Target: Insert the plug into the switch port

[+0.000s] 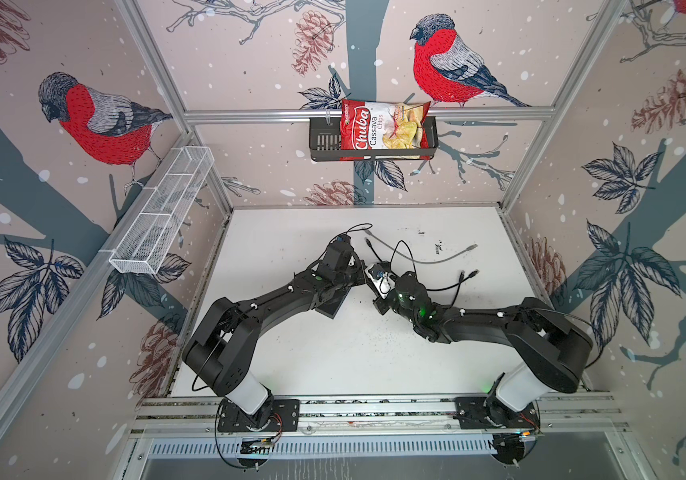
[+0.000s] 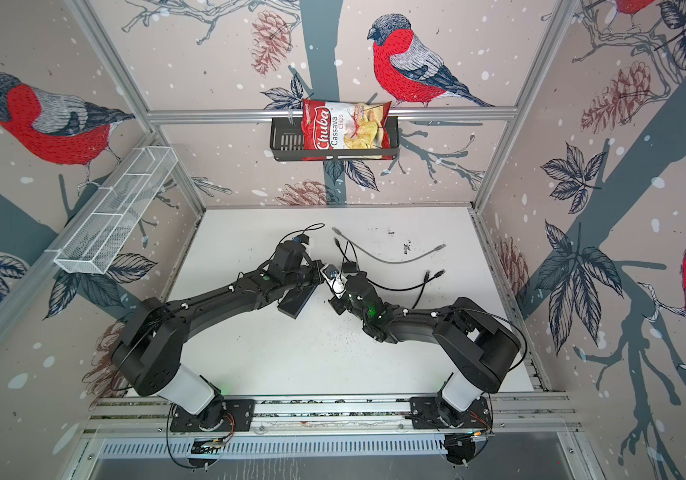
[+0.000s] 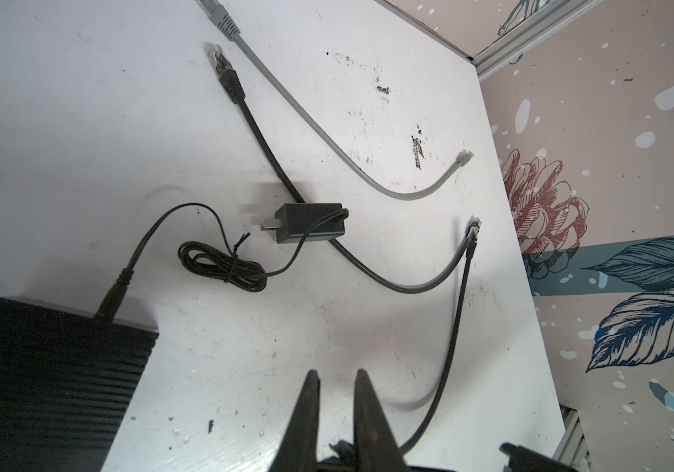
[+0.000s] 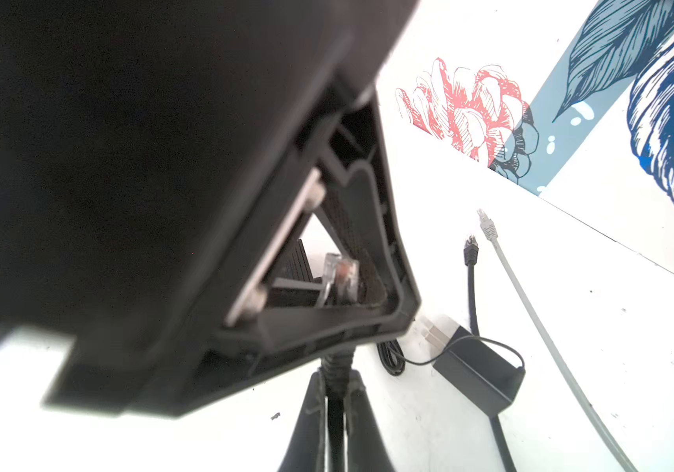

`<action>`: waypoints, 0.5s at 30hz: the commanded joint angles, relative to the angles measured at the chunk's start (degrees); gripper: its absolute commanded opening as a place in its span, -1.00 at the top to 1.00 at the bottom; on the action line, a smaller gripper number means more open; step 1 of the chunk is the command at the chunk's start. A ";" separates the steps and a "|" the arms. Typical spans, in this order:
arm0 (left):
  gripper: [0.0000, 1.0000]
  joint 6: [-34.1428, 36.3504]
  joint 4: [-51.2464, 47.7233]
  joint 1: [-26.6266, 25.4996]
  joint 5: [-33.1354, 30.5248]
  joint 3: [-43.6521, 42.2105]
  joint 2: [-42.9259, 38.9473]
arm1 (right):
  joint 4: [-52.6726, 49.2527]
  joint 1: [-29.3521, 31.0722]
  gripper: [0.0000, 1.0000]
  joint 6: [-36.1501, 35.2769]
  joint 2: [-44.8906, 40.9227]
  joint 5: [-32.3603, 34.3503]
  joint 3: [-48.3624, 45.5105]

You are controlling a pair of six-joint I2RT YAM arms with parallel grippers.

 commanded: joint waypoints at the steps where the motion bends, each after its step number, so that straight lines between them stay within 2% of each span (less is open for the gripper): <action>1: 0.74 0.52 0.14 -0.11 0.13 -0.06 -0.59 | -0.13 -0.89 0.92 -0.06 -0.48 -2.21 0.43; 3: 0.68 1.06 0.12 -0.03 -0.17 -0.31 -0.87 | -1.23 -1.65 0.95 -0.16 -0.90 -4.55 0.49; 5: 0.33 1.84 0.03 0.13 -0.79 -0.65 -1.24 | -3.34 -2.92 0.97 -0.34 -1.45 -8.00 0.77; 9: -0.23 3.62 0.92 0.83 -1.32 -1.90 -2.33 | -8.27 -6.58 0.99 -0.12 -3.47 -18.00 1.20; 11: -0.36 4.33 2.13 1.57 -0.99 -2.89 -3.11 | -11.86 -8.62 0.99 -1.00 -4.45 -23.66 1.74; 15: -0.42 8.37 4.37 2.65 1.16 -3.59 -3.75 | -21.34 -10.45 1.00 -4.78 -4.69 -30.06 4.64</action>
